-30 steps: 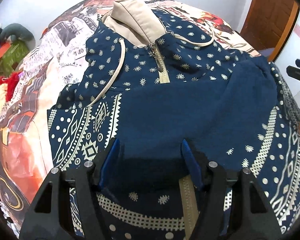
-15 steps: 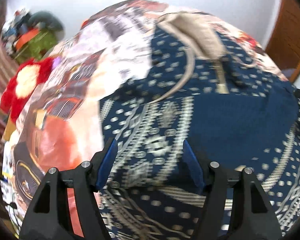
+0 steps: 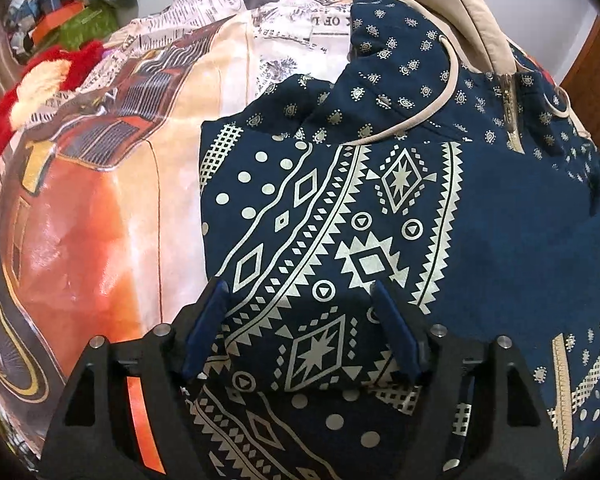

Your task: Fold large clothes

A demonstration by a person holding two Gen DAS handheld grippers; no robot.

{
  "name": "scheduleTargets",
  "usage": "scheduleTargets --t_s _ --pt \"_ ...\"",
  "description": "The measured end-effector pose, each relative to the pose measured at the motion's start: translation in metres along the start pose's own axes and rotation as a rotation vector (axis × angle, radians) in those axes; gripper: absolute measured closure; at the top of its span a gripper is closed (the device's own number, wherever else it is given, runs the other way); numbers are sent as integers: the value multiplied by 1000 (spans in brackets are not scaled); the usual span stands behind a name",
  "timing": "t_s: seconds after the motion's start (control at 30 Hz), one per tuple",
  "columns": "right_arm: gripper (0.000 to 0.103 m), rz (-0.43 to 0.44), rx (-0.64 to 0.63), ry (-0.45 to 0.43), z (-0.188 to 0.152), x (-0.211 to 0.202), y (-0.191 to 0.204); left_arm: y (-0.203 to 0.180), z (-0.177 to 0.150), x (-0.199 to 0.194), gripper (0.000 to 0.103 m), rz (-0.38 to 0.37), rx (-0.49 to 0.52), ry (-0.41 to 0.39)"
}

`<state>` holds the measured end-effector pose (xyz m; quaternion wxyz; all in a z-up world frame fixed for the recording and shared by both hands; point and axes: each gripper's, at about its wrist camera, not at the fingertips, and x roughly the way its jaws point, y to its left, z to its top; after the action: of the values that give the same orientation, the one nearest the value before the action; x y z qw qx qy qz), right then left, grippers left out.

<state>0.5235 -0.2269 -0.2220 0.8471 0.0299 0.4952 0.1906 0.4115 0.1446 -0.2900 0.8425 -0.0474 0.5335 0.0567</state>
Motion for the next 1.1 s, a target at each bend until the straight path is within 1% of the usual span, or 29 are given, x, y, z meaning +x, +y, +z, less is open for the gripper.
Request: scheduleTargets --t_s 0.07,0.17,0.27,0.37,0.43,0.47,0.53,0.57,0.63,0.7,0.8,0.9,1.0,1.1 --pt "85 -15 -16 -17 -1 -13 3 0 0 -1 29 4 7 1" --pt "85 -13 -14 -24 -4 -31 3 1 -1 -2 29 10 3 6" --pt "84 -30 -14 7 -9 -37 1 -2 -5 -7 29 23 7 10" --pt "83 -42 -13 45 -17 -36 -3 -6 -10 -16 29 36 34 12" --pt "72 -53 6 62 -21 -37 -8 -12 -13 -25 29 42 60 5" --pt "69 -67 17 62 -23 -40 -11 -15 -13 -29 29 44 72 0" --pt "59 -101 35 40 -26 -50 -18 -24 -13 -42 29 42 92 -19" --pt "56 -104 47 22 -27 -58 -23 -28 -12 -47 29 36 96 -28" --pt "43 -99 80 -11 -30 -75 -34 -40 -7 -62 29 10 110 -57" --pt "37 -97 119 -48 -36 -95 -48 -53 -1 -75 29 -11 129 -87" --pt "33 -112 178 -80 -49 -119 -72 -86 8 -95 29 -64 172 -130" --pt "29 -121 262 -84 -68 -136 -103 -116 21 -99 29 -129 199 -135" --pt "29 -108 369 -54 -91 -140 -139 -148 30 -92 29 -188 222 -110" --pt "29 -80 495 -11 -115 -133 -172 -184 34 -74 29 -206 262 -60"
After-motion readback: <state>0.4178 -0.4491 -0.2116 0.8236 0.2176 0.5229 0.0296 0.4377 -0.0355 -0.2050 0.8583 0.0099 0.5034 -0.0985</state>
